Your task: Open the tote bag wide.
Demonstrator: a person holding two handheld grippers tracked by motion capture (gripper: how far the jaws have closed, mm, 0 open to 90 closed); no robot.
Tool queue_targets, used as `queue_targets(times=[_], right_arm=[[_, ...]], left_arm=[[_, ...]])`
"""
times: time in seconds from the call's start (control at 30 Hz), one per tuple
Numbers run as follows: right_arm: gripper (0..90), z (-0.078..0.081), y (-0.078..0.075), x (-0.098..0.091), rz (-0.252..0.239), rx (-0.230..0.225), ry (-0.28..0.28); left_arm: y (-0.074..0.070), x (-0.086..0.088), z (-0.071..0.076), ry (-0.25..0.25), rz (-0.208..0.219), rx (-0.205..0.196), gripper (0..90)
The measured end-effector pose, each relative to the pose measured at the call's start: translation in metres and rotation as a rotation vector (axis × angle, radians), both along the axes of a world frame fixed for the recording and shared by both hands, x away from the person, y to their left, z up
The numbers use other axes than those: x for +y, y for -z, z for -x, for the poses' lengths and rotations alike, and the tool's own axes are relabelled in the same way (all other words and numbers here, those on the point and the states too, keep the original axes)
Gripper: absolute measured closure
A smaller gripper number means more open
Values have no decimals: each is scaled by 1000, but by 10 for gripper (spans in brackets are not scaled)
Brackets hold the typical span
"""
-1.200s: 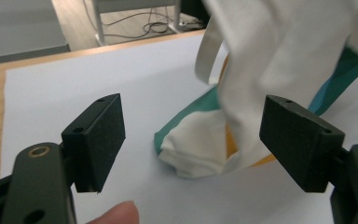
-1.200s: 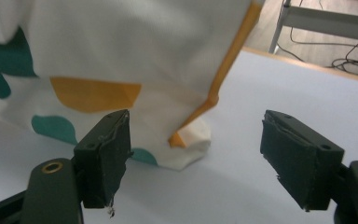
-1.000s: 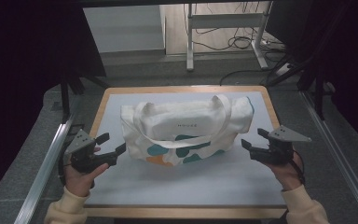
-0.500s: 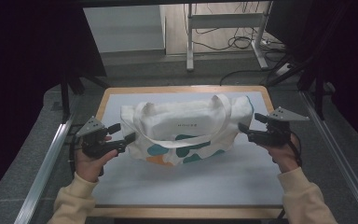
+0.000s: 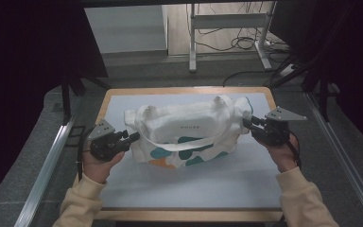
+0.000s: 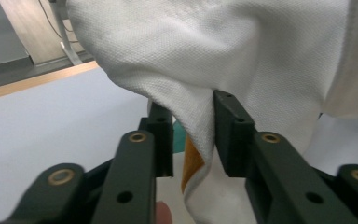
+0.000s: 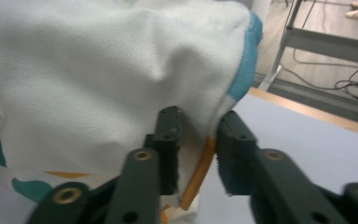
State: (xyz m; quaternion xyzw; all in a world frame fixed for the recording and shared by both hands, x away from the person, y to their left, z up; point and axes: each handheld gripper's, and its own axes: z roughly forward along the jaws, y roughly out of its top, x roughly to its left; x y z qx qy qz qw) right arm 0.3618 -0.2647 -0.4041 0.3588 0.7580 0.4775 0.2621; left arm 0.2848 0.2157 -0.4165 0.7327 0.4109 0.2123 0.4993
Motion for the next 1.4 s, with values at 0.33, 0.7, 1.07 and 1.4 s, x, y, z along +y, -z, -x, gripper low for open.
queue_targets(times=[0.33,0.7,1.07,1.4], right_arm=[[846,13,3,-3,1,-50,0],[850,33,15,-6,4,-69,-22],[852,40,33,-8,23,-47,-41],[853,35,49,-7,41,6,-47]], left_arm=[[1,2,9,21,-8,-13,797],[12,3,20,37,-10,-14,808],[28,1,28,57,-27,-8,814],[41,-2,23,68,-31,31,817]])
